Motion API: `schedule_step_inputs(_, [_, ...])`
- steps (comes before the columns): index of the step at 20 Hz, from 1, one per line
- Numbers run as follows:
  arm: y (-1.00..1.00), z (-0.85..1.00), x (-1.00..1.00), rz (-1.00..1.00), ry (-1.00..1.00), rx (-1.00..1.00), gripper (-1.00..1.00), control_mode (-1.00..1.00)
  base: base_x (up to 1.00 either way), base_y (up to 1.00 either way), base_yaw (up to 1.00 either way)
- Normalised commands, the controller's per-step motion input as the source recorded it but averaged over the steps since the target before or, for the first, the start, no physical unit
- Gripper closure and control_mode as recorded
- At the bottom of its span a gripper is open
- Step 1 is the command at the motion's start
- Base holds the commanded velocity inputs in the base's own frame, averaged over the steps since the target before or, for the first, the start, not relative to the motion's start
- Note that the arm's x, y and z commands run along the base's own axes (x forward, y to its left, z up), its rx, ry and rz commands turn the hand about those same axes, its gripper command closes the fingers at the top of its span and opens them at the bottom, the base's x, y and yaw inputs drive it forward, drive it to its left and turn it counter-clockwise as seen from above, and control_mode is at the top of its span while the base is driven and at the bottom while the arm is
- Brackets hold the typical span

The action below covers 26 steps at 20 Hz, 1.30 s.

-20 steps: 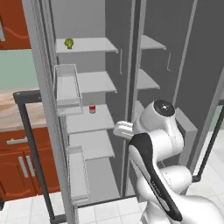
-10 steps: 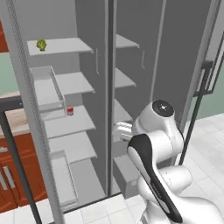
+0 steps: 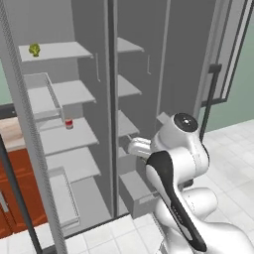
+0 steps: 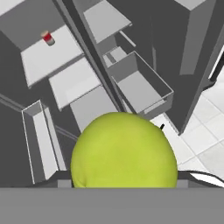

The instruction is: Take the pear and broccoli from the fridge shelf and place them in the freezer drawer to begin freezing them.

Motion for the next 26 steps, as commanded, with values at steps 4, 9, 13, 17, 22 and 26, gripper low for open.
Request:
schedule_step_inputs(4, [0.16,-0.54,0.92,-0.14,0.31,-0.01,1.00,-1.00,0.00,0.00,0.00])
schedule_step_inputs(9, [0.17,-0.75,1.00,-0.12,0.30,-0.02,1.00,-1.00,0.00,0.00,0.00])
schedule_step_inputs(13, [0.00,-0.58,1.00,-0.08,0.14,0.00,1.00,-1.00,0.00,0.00,0.00])
schedule_step_inputs(17, [-0.07,-0.72,0.93,-0.01,0.00,0.00,1.00,-1.00,0.00,0.00,0.00])
schedule_step_inputs(22, [-0.20,-0.74,0.88,0.00,0.00,0.00,1.00,-1.00,0.00,0.00,0.00])
schedule_step_inputs(26, [-0.01,-0.58,0.81,-0.02,0.01,0.00,1.00,-1.00,0.00,0.00,0.00])
